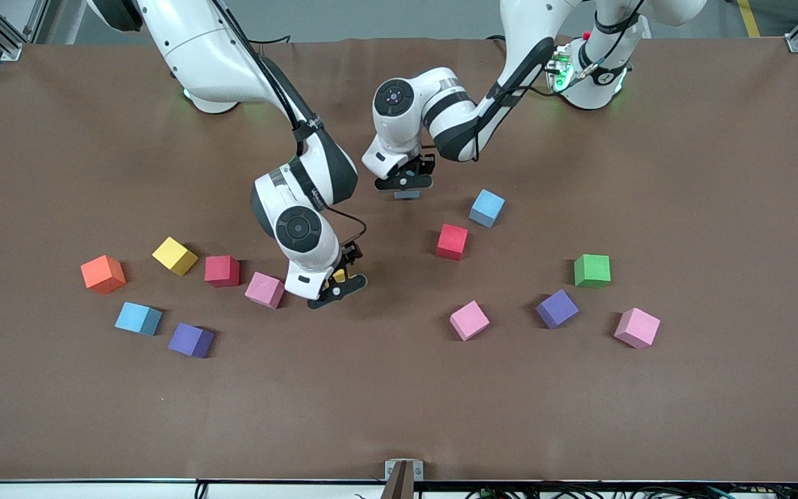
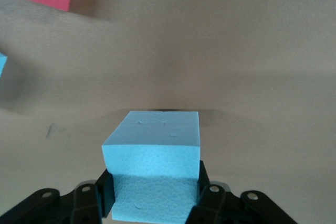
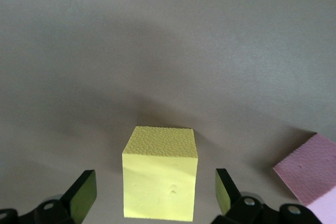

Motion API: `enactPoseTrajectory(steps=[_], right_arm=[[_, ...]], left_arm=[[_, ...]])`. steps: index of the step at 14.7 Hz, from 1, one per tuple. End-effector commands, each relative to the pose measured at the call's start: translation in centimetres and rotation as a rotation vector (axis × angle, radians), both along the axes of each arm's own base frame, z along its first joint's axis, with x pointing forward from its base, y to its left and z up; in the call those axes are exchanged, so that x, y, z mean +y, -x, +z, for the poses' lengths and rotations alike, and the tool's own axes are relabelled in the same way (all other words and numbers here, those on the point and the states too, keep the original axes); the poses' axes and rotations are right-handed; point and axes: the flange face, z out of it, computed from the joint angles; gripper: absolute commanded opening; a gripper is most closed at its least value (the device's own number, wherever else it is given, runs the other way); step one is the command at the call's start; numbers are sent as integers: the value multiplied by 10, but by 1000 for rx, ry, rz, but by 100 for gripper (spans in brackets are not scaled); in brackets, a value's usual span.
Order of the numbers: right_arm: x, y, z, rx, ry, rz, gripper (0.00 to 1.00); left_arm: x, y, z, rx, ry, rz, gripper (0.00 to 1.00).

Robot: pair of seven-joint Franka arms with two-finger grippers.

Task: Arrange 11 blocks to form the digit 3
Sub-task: 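Carry the blue cube with the left gripper and set it down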

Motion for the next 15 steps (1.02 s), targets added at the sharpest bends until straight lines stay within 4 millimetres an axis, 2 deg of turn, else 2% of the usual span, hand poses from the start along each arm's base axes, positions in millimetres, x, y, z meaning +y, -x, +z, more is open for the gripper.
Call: enactPoseTrajectory(steps=[1,4,7,15], right_arm=[[2,4,-4,-1,-1,-10,100],[1,6,-6,8,6,-3,100],[-3,11,-15,28,17,2,100],[-5,26,-30,60,42,13,100]], left_arm=[[-15,1,-14,15,-7,-58,25],[-18,2,-17,19,-5,-69,28],[-17,2,-23,27,-12,-66,41],[-15,-1,-24,-1,-26,-75,43]])
